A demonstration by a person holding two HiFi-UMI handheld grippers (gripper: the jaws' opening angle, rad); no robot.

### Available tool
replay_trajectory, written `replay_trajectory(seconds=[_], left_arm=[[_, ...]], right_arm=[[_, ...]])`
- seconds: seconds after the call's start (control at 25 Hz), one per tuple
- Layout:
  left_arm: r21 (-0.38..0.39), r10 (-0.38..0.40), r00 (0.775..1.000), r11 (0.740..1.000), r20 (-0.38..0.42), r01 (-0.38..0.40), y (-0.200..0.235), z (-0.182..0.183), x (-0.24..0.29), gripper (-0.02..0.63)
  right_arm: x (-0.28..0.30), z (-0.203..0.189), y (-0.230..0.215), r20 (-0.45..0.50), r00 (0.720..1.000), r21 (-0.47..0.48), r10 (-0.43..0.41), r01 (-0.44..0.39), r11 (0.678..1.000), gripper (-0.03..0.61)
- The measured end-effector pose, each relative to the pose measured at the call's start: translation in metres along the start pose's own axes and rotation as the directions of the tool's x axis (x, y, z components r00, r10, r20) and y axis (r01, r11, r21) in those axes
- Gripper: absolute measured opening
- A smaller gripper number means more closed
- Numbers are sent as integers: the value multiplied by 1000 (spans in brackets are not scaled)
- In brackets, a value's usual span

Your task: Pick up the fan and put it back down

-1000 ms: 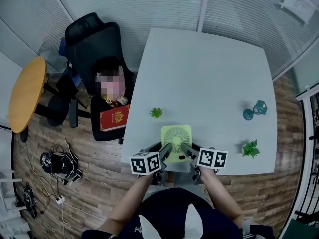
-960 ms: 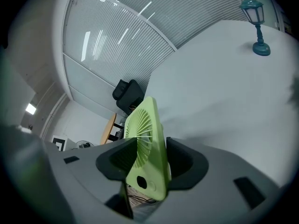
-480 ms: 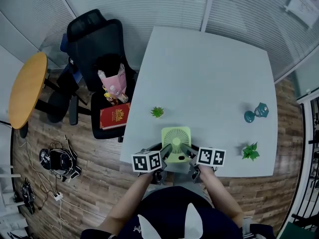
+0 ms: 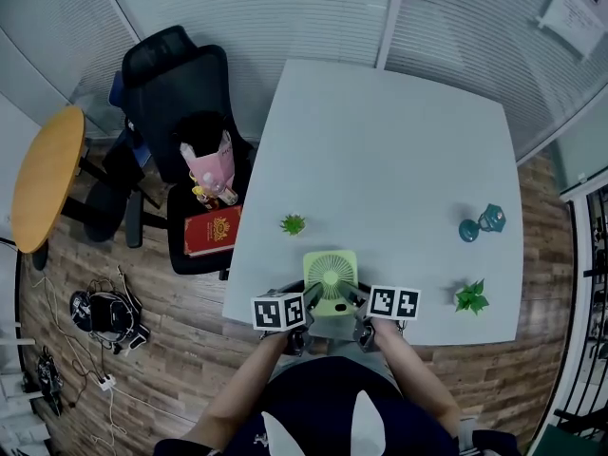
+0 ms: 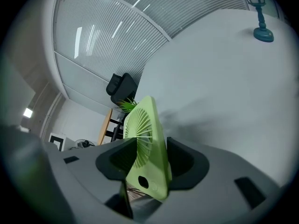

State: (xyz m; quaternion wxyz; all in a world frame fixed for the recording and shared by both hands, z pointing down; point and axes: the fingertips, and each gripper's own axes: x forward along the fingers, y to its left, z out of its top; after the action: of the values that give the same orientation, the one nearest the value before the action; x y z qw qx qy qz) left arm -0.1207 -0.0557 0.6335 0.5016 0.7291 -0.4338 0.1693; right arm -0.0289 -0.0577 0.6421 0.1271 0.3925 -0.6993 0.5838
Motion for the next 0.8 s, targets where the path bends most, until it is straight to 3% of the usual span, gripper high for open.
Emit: replay_trajectory(seconds=[0.56,0.8], left_arm=[[-18,19,998,1000,-57,-20,14,-9,24,202],[-28,27,997,999,-72,-29,20,-14,29,202]], right_arm=[[22,-4,-27,-21,1000,66,5,-4,998,202],[29,-6,-33,-23,1000,50,-4,5,999,202]])
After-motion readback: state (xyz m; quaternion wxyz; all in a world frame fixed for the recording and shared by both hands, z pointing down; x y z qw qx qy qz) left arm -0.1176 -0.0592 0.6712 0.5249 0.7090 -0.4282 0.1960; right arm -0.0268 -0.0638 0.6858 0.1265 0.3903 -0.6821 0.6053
